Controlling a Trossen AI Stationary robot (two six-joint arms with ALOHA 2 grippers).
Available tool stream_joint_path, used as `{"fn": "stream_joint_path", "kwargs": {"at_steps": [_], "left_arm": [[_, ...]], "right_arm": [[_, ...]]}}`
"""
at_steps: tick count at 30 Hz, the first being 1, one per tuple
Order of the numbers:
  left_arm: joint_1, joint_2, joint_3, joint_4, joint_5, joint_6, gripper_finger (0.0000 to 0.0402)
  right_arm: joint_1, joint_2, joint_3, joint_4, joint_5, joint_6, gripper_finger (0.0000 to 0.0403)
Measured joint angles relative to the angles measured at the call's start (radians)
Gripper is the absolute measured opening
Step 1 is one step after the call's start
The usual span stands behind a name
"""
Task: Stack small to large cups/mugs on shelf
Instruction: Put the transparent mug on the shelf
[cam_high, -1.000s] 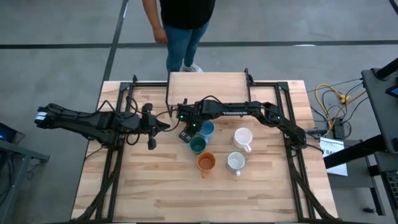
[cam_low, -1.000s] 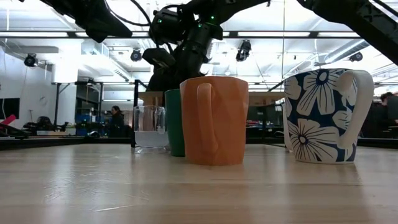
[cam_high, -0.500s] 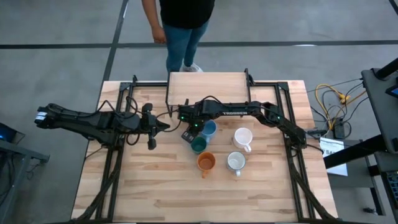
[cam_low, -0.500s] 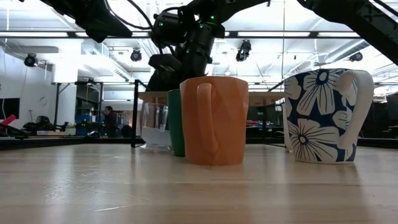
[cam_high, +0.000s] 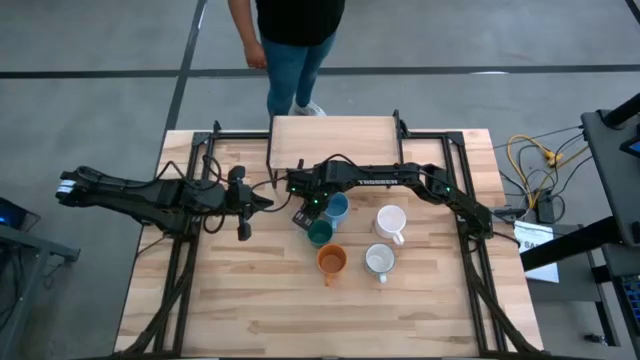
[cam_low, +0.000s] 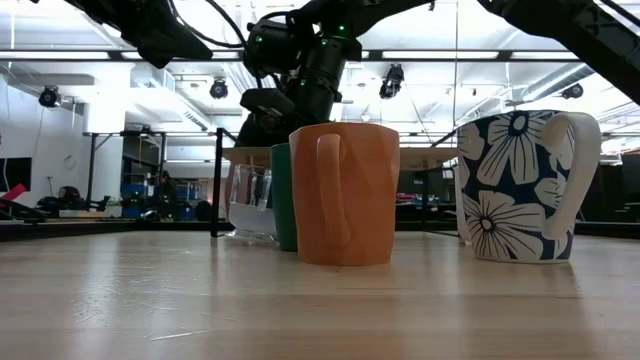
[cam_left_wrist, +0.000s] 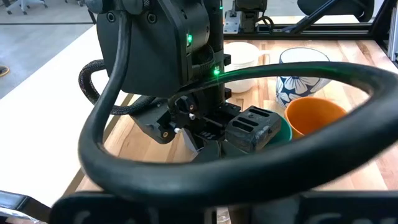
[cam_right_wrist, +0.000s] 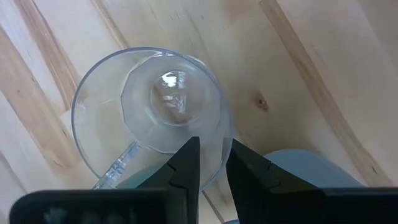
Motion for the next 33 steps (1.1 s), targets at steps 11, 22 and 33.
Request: {"fn": "stream_joint_path", "kwargs": {"at_steps": [11, 22, 33], "left_arm": [[0.000, 0.001, 0.000, 0.000, 0.000, 0.000, 0.0000], [0.000, 0.002, 0.000, 0.000, 0.000, 0.000, 0.0000], [0.000, 0.002, 0.000, 0.000, 0.000, 0.000, 0.0000]], "right_arm": [[0.000, -0.001, 0.000, -0.020, 0.012, -0.013, 0.0063], [0.000, -0.003, 0.000, -0.019, 0.014, -0.013, 0.0038], [0.005, -0.006, 0.000, -0.018, 0.012, -0.025, 0.0009]]}}
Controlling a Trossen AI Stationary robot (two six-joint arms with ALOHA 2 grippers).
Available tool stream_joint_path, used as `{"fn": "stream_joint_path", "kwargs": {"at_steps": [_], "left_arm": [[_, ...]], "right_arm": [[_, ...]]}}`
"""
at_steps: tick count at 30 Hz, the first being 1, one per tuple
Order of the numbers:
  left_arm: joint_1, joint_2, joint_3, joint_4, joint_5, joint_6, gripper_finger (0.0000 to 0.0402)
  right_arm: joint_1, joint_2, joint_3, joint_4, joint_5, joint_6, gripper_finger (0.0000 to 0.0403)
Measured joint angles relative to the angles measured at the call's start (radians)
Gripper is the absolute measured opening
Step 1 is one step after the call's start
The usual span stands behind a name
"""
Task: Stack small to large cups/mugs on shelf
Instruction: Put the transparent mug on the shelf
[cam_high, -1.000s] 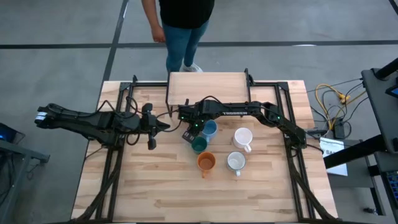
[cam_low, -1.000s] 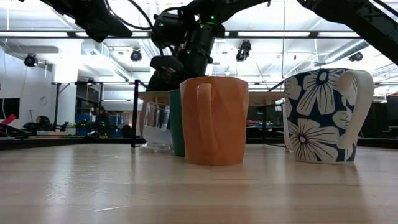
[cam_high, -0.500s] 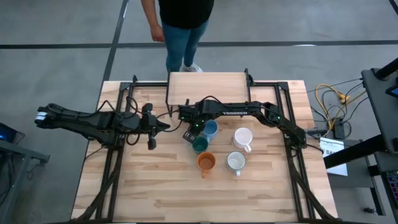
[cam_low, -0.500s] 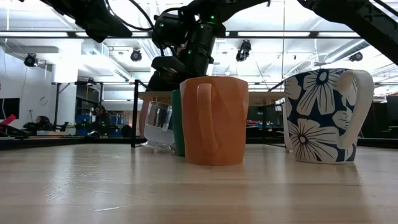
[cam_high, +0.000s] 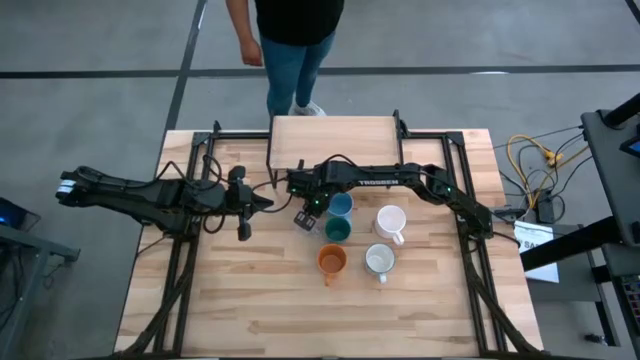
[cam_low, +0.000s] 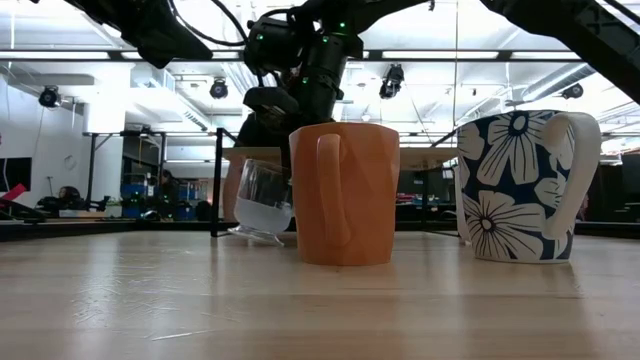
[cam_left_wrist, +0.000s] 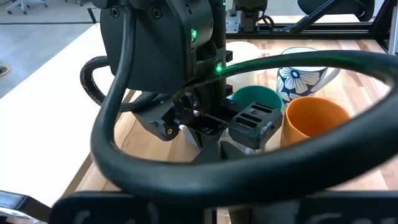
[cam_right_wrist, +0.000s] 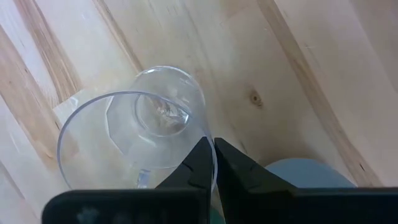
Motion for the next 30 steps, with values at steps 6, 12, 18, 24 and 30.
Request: {"fn": "stream_joint_path", "kwargs": {"at_steps": [6, 12, 18, 24, 30], "left_arm": [[0.000, 0.000, 0.000, 0.000, 0.000, 0.002, 0.0000], [0.000, 0.000, 0.000, 0.000, 0.000, 0.003, 0.0000], [0.000, 0.000, 0.000, 0.000, -0.004, 0.024, 0.0000], [0.000, 0.000, 0.000, -0.007, -0.008, 0.024, 0.0000], [0.000, 0.000, 0.000, -0.009, -0.008, 0.023, 0.0000]], "right_arm": [[0.006, -0.005, 0.000, -0.006, 0.004, 0.001, 0.0009], [0.022, -0.016, 0.097, -0.157, 0.036, -0.038, 0.0008], [0.021, -0.017, 0.262, -0.260, 0.048, -0.063, 0.0008], [0.019, -0.050, 0.299, -0.311, 0.047, -0.079, 0.0008], [0.014, -0.064, 0.298, -0.471, 0.090, -0.114, 0.0008]]}}
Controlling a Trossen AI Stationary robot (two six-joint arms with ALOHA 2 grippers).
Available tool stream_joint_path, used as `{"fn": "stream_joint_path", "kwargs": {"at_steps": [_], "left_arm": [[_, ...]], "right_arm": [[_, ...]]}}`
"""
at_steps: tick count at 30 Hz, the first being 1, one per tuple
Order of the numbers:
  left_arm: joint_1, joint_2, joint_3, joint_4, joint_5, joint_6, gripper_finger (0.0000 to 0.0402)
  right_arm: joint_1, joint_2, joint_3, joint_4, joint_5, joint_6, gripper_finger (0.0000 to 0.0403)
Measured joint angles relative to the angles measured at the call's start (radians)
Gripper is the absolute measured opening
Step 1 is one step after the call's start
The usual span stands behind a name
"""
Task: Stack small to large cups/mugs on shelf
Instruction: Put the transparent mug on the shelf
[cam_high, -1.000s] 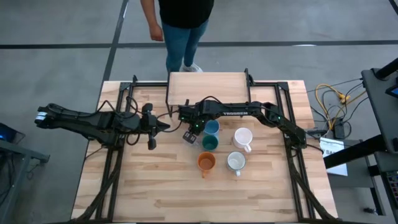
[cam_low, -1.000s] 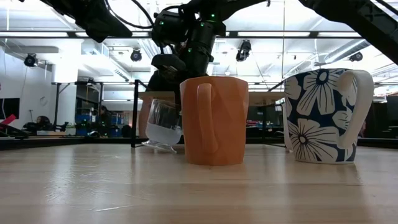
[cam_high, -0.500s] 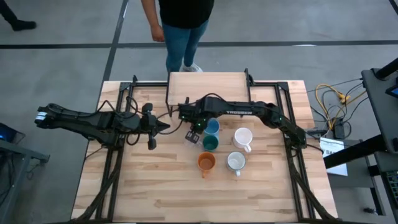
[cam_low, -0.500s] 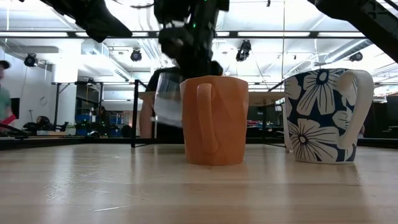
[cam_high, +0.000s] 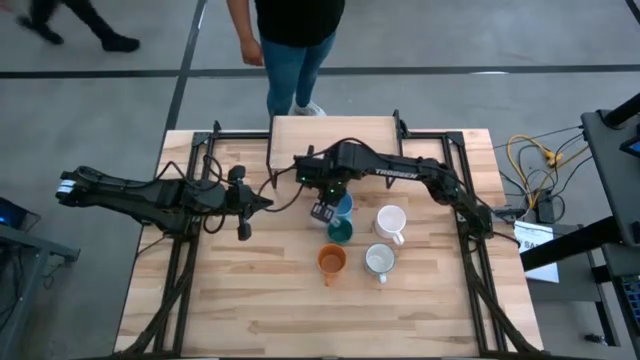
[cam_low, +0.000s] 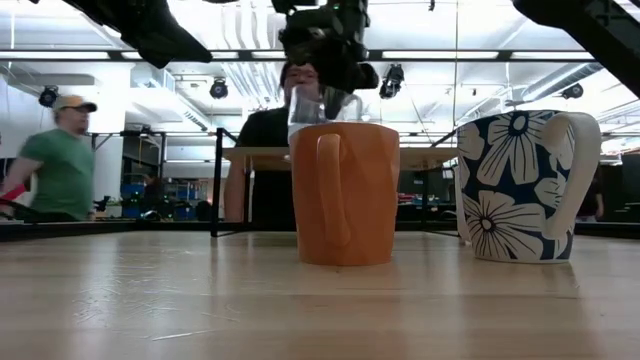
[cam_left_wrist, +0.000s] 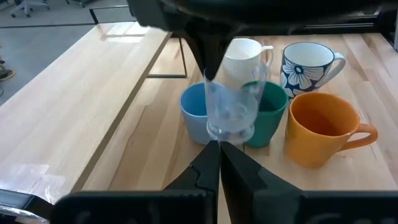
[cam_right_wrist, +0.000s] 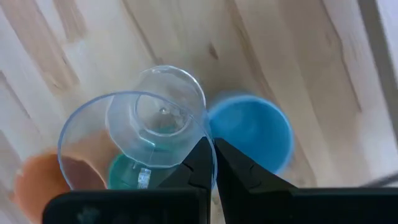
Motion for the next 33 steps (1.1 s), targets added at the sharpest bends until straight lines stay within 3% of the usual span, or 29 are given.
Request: {"fn": "stream_joint_path", "kwargs": {"at_steps": [12, 33], "left_arm": [[0.000, 0.000, 0.000, 0.000, 0.000, -0.001, 0.0000], [0.000, 0.000, -0.001, -0.016, 0.000, -0.002, 0.0000]], "right_arm": [[-0.050, -0.089, 0.001, -0.028, 0.068, 0.003, 0.0008], [-0.316, -0.297, 0.000, -0.060, 0.087, 0.089, 0.0008]]}}
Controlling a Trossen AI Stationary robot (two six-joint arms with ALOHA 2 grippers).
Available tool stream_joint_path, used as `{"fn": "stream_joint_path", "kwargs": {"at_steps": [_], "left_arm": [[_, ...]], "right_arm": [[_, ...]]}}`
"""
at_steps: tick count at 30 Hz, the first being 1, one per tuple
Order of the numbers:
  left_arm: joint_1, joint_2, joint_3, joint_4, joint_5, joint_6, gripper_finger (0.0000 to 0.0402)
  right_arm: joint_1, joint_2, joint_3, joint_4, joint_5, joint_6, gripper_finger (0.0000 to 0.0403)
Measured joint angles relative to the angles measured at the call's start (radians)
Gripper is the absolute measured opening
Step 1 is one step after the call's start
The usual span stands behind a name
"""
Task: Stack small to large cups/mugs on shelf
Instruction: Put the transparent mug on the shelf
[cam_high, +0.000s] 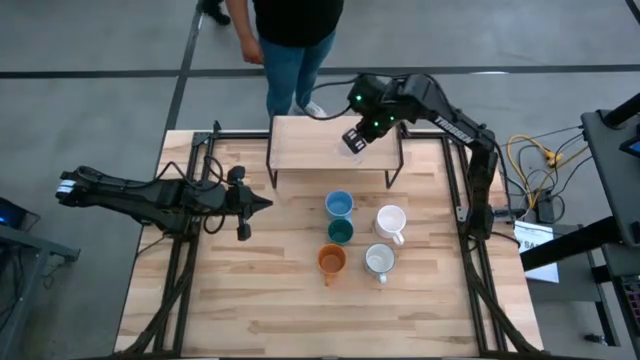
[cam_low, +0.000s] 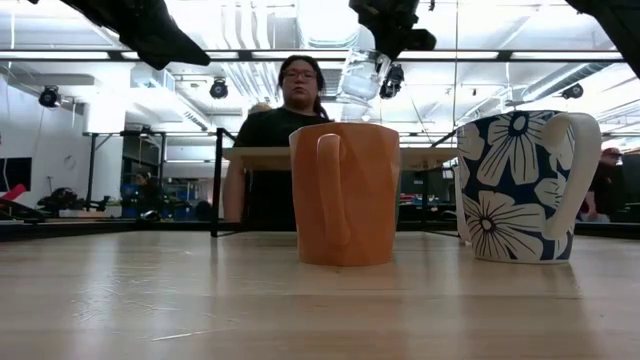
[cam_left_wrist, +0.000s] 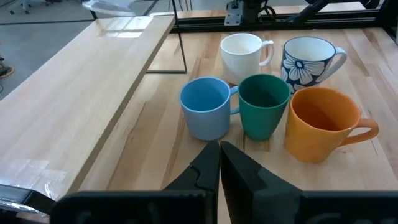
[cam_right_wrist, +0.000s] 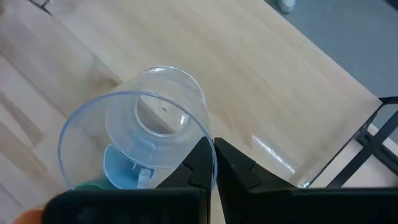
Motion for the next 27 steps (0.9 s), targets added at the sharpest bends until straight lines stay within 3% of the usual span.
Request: {"fn": "stream_joint_path", "kwargs": {"at_steps": [10, 27], "left_arm": [[0.000, 0.000, 0.000, 0.000, 0.000, 0.000, 0.0000], [0.000, 0.000, 0.000, 0.000, 0.000, 0.000, 0.0000]], "right_arm": [[-0.048, 0.000, -0.058, 0.001, -0.084, 0.045, 0.0008], [-0.100, -0.103, -0.265, 0.001, -0.095, 0.073, 0.0008]]}}
